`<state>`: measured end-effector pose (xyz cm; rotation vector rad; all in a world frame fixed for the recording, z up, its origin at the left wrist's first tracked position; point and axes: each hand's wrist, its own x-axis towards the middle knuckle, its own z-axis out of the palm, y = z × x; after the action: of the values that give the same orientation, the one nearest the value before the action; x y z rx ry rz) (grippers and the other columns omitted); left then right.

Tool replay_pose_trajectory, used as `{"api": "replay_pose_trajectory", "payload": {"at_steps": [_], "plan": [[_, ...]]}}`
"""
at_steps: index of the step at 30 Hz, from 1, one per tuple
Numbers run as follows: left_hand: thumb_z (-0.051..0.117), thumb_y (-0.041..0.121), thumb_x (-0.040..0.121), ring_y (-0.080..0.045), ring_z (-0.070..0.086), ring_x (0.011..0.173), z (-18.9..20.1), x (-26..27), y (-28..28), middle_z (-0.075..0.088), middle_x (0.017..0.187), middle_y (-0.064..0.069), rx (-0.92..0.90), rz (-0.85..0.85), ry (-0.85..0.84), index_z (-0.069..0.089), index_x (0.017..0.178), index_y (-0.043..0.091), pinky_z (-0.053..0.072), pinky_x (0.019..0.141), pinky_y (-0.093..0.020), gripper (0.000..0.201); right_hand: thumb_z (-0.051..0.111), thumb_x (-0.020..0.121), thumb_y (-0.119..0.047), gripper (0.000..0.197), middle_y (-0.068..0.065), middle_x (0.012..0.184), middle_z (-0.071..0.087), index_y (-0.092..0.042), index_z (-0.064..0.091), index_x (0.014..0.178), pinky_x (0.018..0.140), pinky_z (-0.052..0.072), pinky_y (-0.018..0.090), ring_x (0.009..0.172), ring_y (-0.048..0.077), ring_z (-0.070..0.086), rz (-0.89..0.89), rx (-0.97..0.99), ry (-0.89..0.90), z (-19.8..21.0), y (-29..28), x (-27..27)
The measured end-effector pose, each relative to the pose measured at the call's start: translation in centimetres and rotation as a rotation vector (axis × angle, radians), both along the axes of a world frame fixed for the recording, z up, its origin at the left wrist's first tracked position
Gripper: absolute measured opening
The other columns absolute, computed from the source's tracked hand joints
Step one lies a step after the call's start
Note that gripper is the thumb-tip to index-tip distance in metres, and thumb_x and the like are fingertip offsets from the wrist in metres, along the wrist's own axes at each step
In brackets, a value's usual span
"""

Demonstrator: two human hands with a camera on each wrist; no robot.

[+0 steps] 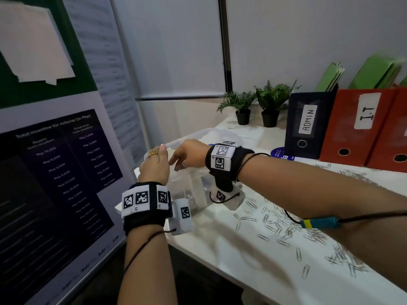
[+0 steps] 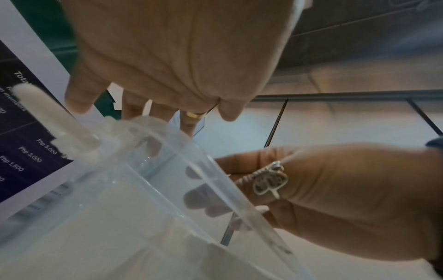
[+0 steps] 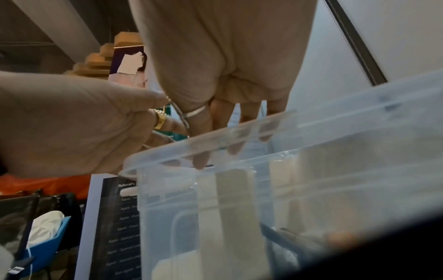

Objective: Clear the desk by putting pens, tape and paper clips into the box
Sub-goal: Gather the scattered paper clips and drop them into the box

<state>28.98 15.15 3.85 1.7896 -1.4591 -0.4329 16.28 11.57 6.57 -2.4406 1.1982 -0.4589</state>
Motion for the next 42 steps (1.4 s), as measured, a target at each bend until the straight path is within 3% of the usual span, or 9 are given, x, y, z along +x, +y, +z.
{"api": "replay_pose_trajectory", "payload": {"at_steps": [8, 10, 12, 15, 22, 27, 32, 38, 42], "plan": [[0.018, 0.048, 0.098, -0.037, 0.036, 0.129, 0.6, -1.8, -0.4, 0.046, 0.138, -0.015, -0.096, 0.021, -0.233, 0.052, 0.13, 0.015, 0.026, 0.109, -0.052, 0.057, 0.071, 0.081, -0.012, 0.038, 0.01, 0.109, 0.071, -0.009, 0.064, 0.119, 0.094, 0.049, 0.022, 0.102, 0.016, 0.066, -0.115, -0.022, -0.302, 0.1, 1.1, -4.2], [0.025, 0.044, 0.099, -0.035, 0.031, 0.131, 1.2, -3.8, 0.4, 0.042, 0.14, -0.014, -0.134, -0.025, -0.302, 0.048, 0.134, 0.016, 0.025, 0.11, -0.048, 0.051, 0.069, 0.083, -0.015, 0.035, 0.006, 0.113, 0.069, -0.01, 0.065, 0.118, 0.084, 0.046, 0.008, 0.103, 0.013, 0.064, -0.155, -0.116, -0.309, 0.2, 2.1, -7.0], [0.034, 0.04, 0.098, -0.034, 0.03, 0.131, 1.5, -6.6, 1.6, 0.04, 0.14, -0.015, -0.189, -0.108, -0.406, 0.045, 0.136, 0.016, 0.025, 0.109, -0.042, 0.047, 0.068, 0.084, -0.015, 0.031, 0.005, 0.113, 0.069, -0.011, 0.067, 0.115, 0.07, 0.041, 0.002, 0.1, 0.01, 0.063, -0.211, -0.169, -0.243, -0.3, 3.3, -10.9], [0.041, 0.042, 0.096, -0.031, 0.031, 0.129, 0.3, -11.7, 3.3, 0.037, 0.141, -0.011, -0.196, -0.329, -0.574, 0.042, 0.138, 0.019, 0.028, 0.109, -0.041, 0.048, 0.067, 0.085, -0.016, 0.028, 0.007, 0.112, 0.07, -0.012, 0.069, 0.112, 0.081, 0.046, 0.018, 0.099, 0.019, 0.065, -0.33, -0.105, 0.004, -2.3, 5.5, -17.3], [0.053, 0.054, 0.087, -0.028, 0.042, 0.126, -5.7, -21.3, 6.0, 0.037, 0.139, -0.01, 0.241, -0.925, -0.781, 0.038, 0.142, 0.025, 0.037, 0.106, -0.04, 0.063, 0.066, 0.087, -0.023, 0.031, 0.005, 0.12, 0.064, -0.015, 0.066, 0.117, 0.08, 0.04, 0.019, 0.105, 0.017, 0.059, -0.615, 0.231, 0.344, -8.1, 11.8, -28.8], [0.062, 0.05, 0.083, -0.029, 0.047, 0.124, -7.2, -25.9, 6.5, 0.04, 0.139, -0.011, 0.332, -0.996, -0.876, 0.035, 0.143, 0.022, 0.04, 0.104, -0.039, 0.072, 0.051, 0.09, -0.002, 0.037, 0.005, 0.132, 0.054, -0.013, 0.06, 0.124, 0.077, 0.043, 0.019, 0.111, 0.02, 0.055, -0.769, 0.308, 0.408, -9.7, 15.0, -32.4], [0.057, 0.079, 0.063, -0.033, 0.053, 0.116, -8.8, -28.6, 7.2, 0.043, 0.135, -0.012, 0.353, -1.003, -0.966, 0.035, 0.14, 0.02, 0.047, 0.095, -0.048, 0.1, 0.056, 0.089, -0.009, 0.038, 0.007, 0.132, 0.053, -0.013, 0.056, 0.127, 0.089, 0.044, 0.025, 0.118, 0.022, 0.052, -0.772, 0.323, 0.455, -10.9, 16.1, -32.4], [0.071, 0.056, 0.07, -0.03, 0.058, 0.106, -9.7, -29.6, 7.8, 0.046, 0.126, -0.007, 0.291, -0.922, -0.956, 0.048, 0.127, 0.018, 0.051, 0.089, -0.044, 0.072, 0.058, 0.089, -0.004, 0.03, 0.006, 0.123, 0.059, -0.012, 0.062, 0.117, 0.053, 0.032, 0.012, 0.093, 0.016, 0.052, -0.726, 0.27, 0.439, -11.6, 16.0, -31.9], [0.07, 0.021, 0.082, -0.024, 0.059, 0.104, -9.1, -30.0, 7.0, 0.057, 0.123, -0.01, 0.376, -0.947, -0.824, 0.055, 0.117, 0.007, 0.05, 0.092, -0.033, 0.041, 0.057, 0.088, 0.001, 0.024, 0.008, 0.116, 0.064, -0.007, 0.069, 0.106, 0.059, 0.041, 0.012, 0.089, 0.016, 0.056, -0.717, 0.24, 0.425, -11.7, 15.3, -31.5]]}}
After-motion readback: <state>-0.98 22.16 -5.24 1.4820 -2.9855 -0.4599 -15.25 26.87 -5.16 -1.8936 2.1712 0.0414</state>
